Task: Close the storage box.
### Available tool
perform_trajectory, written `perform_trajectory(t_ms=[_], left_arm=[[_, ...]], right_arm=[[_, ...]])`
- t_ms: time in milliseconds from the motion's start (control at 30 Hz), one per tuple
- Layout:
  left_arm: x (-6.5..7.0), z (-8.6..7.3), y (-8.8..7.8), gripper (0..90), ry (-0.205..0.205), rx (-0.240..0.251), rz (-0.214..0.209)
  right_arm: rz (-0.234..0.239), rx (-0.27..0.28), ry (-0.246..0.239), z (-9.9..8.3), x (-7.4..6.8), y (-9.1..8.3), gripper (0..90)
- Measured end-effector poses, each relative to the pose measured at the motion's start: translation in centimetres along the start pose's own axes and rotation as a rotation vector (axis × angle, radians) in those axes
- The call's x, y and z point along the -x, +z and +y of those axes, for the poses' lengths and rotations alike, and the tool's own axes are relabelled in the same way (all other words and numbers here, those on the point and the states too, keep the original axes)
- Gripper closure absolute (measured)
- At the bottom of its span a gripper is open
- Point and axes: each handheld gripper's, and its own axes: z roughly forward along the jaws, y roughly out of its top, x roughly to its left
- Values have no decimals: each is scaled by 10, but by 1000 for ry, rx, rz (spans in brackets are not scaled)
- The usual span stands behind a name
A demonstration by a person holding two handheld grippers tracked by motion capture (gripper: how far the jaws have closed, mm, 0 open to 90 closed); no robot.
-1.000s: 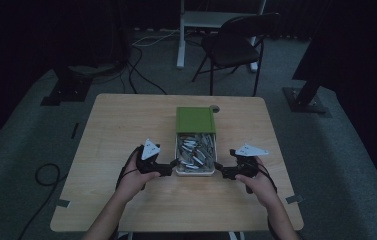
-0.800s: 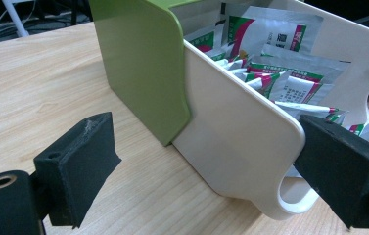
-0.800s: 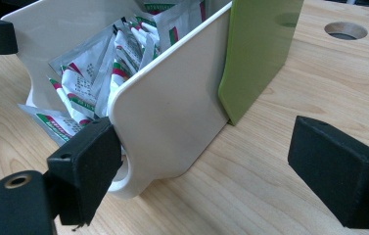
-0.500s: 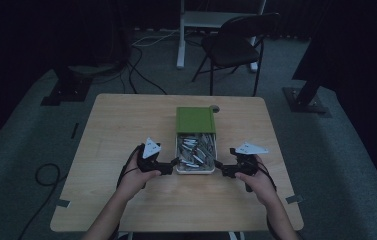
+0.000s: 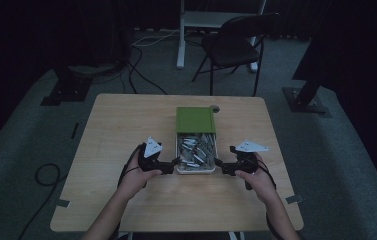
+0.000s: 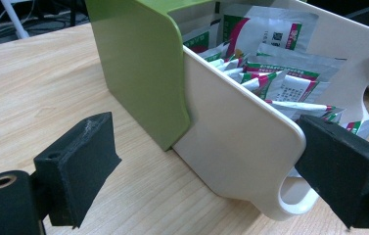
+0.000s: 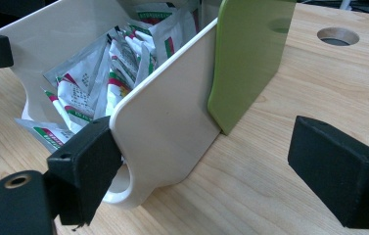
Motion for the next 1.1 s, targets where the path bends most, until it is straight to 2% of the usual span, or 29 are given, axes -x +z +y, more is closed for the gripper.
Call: perform_trajectory(t_ms=[533, 1100], left_arm=[[-3, 3, 4, 104, 1, -4, 10], [-7, 8, 8, 104, -19, 6, 16]], right_arm=[[-6, -1, 7, 3, 3, 4, 124], [-24, 5, 16, 9, 8, 7, 124]])
